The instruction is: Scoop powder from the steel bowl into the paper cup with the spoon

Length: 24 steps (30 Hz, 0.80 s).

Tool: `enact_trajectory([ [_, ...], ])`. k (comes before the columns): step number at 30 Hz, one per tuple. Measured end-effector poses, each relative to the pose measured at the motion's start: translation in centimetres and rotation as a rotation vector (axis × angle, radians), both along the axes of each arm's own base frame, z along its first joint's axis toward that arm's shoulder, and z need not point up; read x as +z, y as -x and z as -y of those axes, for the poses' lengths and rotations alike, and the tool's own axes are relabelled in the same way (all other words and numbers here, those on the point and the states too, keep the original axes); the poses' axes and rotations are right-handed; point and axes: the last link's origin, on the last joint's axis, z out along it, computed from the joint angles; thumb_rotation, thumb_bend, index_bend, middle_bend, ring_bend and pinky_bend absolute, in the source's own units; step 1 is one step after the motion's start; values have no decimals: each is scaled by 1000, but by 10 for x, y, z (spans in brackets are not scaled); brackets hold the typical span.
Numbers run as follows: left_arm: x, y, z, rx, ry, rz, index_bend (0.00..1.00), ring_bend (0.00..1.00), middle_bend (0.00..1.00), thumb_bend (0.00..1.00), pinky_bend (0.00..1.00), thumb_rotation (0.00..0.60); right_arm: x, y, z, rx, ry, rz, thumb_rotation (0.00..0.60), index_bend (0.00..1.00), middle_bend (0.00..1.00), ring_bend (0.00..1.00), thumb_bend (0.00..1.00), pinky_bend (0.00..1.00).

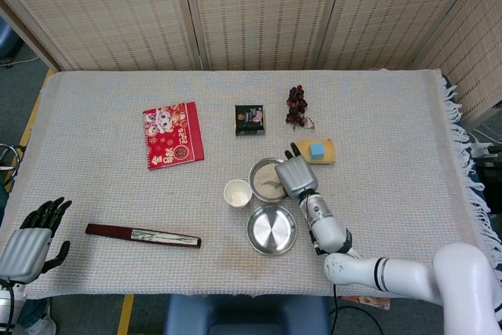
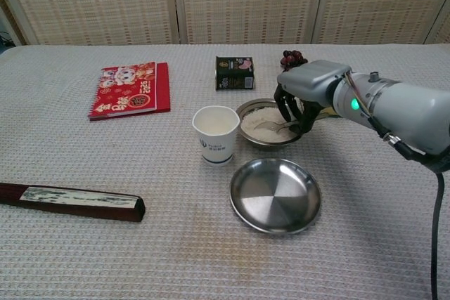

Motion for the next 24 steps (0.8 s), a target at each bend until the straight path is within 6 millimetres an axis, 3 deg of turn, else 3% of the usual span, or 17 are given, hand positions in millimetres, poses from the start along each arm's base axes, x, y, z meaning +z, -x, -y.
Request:
enact_trajectory([
  [17,0,0,0,10,-2,9,0,0,0,459,145,600,22,13,14,-236,-57,222,600,973,588,157,369,0],
  [24,-1,-4,3,-3,28,27,0,0,0,459,143,600,29,16,27,-250,-44,233,600,973,588,159,371,0],
])
